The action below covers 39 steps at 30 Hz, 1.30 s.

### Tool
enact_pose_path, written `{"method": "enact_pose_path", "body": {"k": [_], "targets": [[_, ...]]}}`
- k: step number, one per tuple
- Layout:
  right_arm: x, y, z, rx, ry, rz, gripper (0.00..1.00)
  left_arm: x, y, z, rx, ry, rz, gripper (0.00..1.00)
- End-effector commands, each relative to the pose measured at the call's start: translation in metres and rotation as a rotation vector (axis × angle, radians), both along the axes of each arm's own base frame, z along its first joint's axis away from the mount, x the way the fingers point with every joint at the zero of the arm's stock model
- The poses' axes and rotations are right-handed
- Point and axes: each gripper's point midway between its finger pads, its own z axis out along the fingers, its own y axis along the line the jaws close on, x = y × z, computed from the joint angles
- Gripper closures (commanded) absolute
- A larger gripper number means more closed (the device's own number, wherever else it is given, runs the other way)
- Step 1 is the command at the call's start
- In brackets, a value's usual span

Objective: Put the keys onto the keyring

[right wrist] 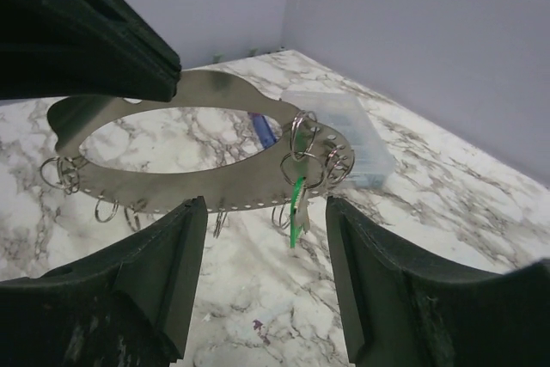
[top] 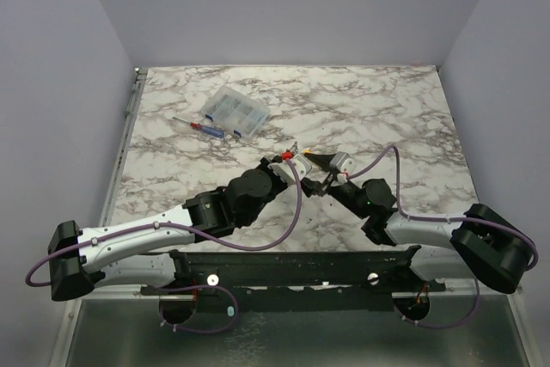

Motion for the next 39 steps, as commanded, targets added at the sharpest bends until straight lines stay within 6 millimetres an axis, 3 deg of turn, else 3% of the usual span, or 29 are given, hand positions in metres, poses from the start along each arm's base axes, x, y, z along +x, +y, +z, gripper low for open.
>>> {"method": "enact_pose_path", "body": {"k": [1,13,27,39], "targets": [[0.007,-0.002,0.027,0.122,-0.058,-0.057,0.37,-0.001,-0.004,0.008,-0.051,-0.007,-0.016,1.0],[0.031,0.001,0.011,0.138,0.021,-0.174,0.46,-0.004,-0.004,0.009,-0.066,-0.004,-0.033,1.0],[0.032,0.019,-0.008,0.121,0.067,-0.142,0.47,-0.007,-0.003,0.014,-0.086,-0.006,-0.047,1.0],[0.033,0.014,-0.008,0.106,0.04,-0.181,0.78,-0.008,-0.002,0.014,-0.09,-0.007,-0.05,1.0]]}}
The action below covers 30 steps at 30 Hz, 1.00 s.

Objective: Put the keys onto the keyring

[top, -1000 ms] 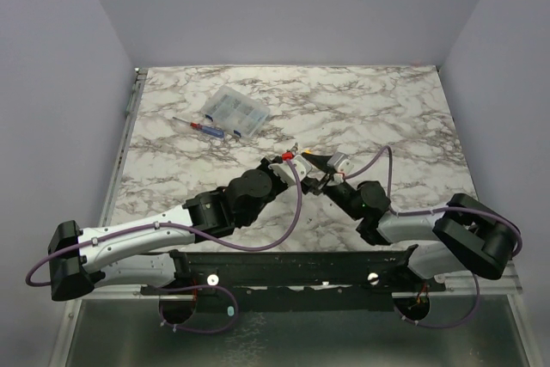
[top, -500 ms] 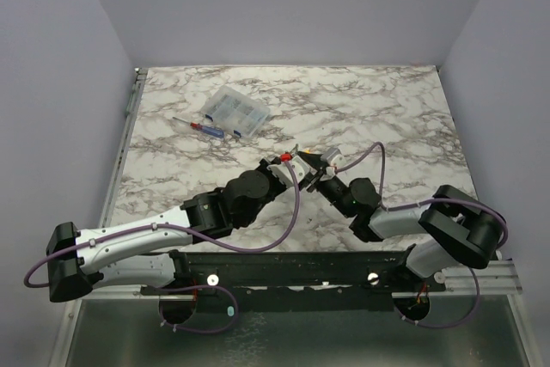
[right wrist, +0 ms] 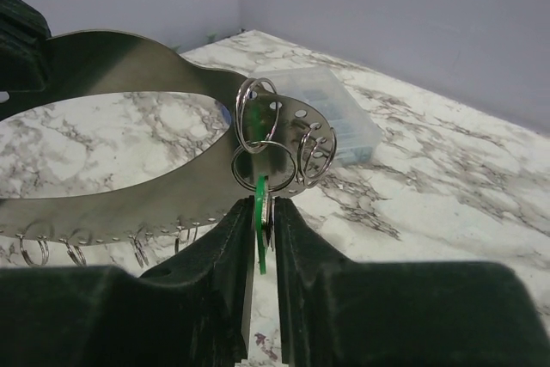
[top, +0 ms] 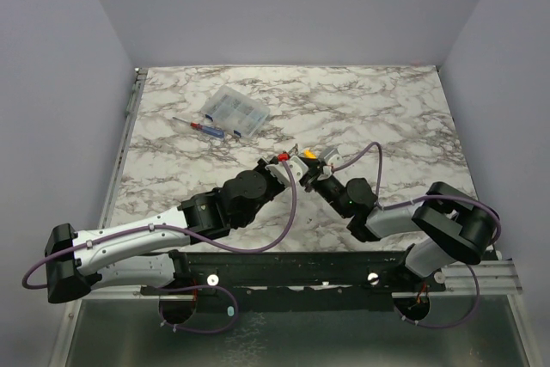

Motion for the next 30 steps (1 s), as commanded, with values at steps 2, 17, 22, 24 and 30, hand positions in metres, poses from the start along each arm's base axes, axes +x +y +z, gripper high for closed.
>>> {"method": "enact_pose_path", "body": {"k": [2,17,22,24,30], "targets": [[0.0,-0.001,0.018,0.024,-0.059,-0.02,0.84,-0.002,-0.003,0.013,-0.065,-0.012,-0.017,1.0],[-0.016,-0.019,0.013,-0.19,0.127,-0.024,0.99,0.001,-0.002,0.006,-0.039,-0.012,-0.001,1.0],[-0.023,-0.017,0.024,-0.26,0.158,0.022,0.99,-0.001,-0.005,0.006,-0.044,-0.007,-0.019,1.0],[-0.024,-0.017,0.028,-0.276,0.17,0.028,0.99,-0.002,-0.006,0.006,-0.045,-0.005,-0.025,1.0],[-0.027,-0.019,0.041,-0.325,0.174,0.043,1.0,-0.001,-0.005,0.005,-0.043,-0.005,-0.021,1.0]]}}
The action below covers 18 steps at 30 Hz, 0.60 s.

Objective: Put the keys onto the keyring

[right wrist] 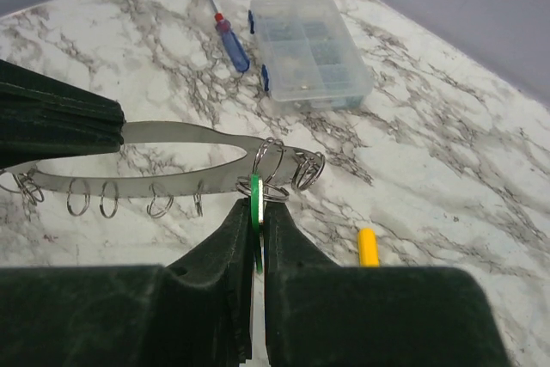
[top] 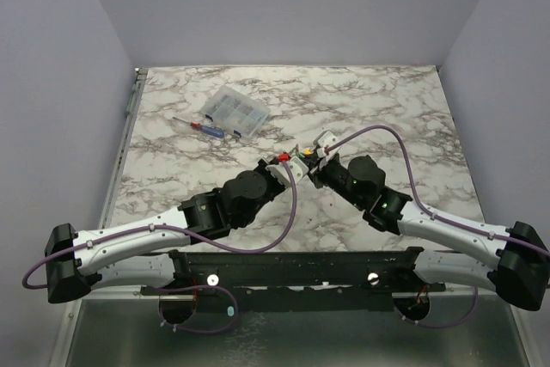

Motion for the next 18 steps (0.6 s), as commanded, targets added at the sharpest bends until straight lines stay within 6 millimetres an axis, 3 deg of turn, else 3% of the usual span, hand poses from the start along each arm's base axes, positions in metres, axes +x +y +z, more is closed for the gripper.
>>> {"method": "enact_pose_path", "body": {"k": [1,11,18], "targets": [[-0.01,-0.003,0.002,-0.081,0.033,0.036,0.99,0.0,-0.003,0.006,-0.041,-0.008,-0.007,1.0],[-0.024,-0.004,0.037,-0.117,0.039,0.104,0.99,0.001,-0.004,0.003,-0.029,-0.008,-0.004,1.0],[-0.029,-0.004,0.038,-0.161,0.077,0.132,0.99,-0.004,-0.011,-0.003,-0.018,0.011,-0.054,1.0]]}}
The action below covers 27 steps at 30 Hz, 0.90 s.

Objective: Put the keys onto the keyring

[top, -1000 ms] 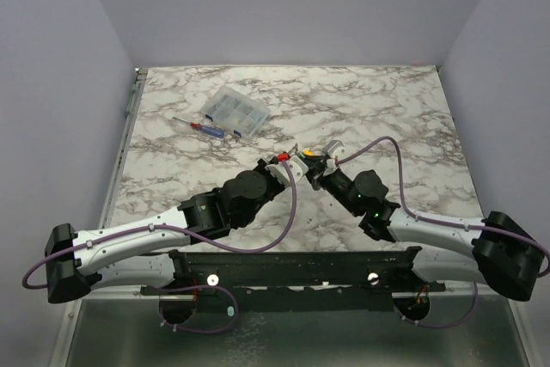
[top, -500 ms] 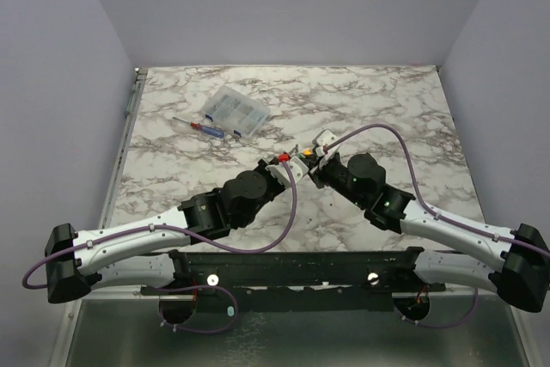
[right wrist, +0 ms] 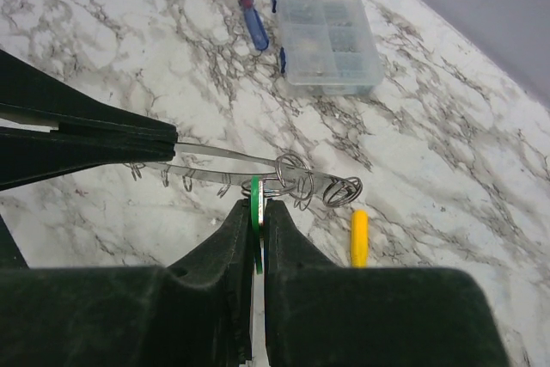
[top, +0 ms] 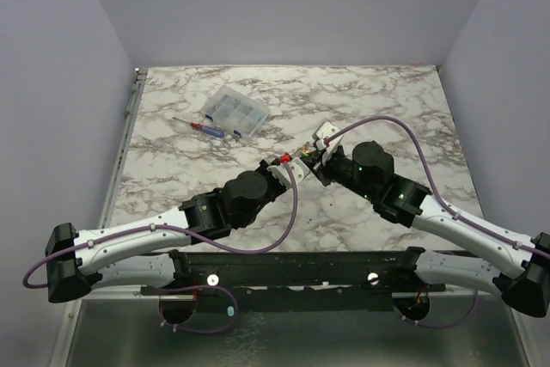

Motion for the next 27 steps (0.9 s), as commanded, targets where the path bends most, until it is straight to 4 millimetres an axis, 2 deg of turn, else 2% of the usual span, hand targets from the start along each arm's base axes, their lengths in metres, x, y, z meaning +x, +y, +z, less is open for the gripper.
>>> {"method": "enact_pose_path", "body": {"k": [1,5,7,9,11,17,21,27], "targets": [[-0.01,0.001,0.006,-0.048,0.029,0.05,0.99,-0.004,-0.009,-0.002,-0.013,0.01,-0.047,1.0],[-0.011,-0.002,0.016,-0.069,0.049,0.04,0.99,-0.004,-0.01,-0.005,0.004,0.015,-0.054,1.0],[-0.012,-0.003,0.021,-0.075,0.063,0.036,0.99,-0.004,-0.009,-0.006,0.013,0.015,-0.054,0.9],[-0.013,-0.004,0.024,-0.078,0.072,0.031,0.99,-0.004,-0.009,-0.006,0.017,0.017,-0.054,0.73],[-0.013,-0.005,0.027,-0.08,0.077,0.031,0.99,-0.004,-0.008,-0.006,0.021,0.018,-0.055,0.61],[-0.013,-0.005,0.03,-0.099,0.087,0.032,0.99,-0.002,0.0,0.001,0.015,0.001,-0.028,0.37],[-0.01,-0.003,0.026,-0.122,0.087,0.033,0.99,0.013,0.022,0.013,-0.011,-0.026,0.086,0.23],[0.002,0.006,0.011,-0.155,0.092,0.014,0.99,0.044,0.074,0.032,-0.101,-0.063,0.375,0.13]]}}
